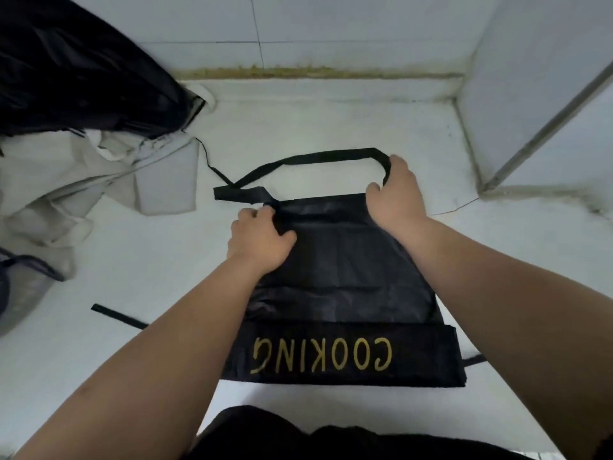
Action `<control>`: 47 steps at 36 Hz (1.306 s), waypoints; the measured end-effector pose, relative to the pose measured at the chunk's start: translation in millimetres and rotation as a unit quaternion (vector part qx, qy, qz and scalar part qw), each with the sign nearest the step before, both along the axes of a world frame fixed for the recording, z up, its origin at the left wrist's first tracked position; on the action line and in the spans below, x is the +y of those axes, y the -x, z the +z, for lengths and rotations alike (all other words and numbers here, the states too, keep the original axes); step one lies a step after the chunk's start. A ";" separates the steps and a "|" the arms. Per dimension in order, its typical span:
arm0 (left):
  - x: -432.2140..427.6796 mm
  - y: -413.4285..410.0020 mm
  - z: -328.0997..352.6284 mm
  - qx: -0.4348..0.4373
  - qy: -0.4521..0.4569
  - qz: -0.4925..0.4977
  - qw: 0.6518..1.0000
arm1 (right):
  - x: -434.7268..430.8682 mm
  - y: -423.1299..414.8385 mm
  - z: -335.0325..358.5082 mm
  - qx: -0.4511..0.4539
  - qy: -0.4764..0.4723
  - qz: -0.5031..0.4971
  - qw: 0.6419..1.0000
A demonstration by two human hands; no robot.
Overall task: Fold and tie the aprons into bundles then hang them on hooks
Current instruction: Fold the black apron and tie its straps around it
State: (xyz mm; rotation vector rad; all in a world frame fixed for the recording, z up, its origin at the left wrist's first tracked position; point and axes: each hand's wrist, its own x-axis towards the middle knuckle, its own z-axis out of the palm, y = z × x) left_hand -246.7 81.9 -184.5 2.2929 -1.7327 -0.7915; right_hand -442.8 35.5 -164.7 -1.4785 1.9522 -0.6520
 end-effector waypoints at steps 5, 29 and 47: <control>-39.3 0.6 1.6 0.150 -0.021 0.210 0.966 | -17.6 10.4 -9.0 0.009 -0.088 -0.062 0.994; -99.7 -12.0 -7.1 0.118 0.127 -0.065 0.983 | -56.9 14.2 -15.3 0.093 -0.077 0.003 0.993; 52.4 26.7 -8.6 0.030 0.212 -0.146 0.966 | 79.4 28.5 -11.9 0.100 -0.039 0.196 0.975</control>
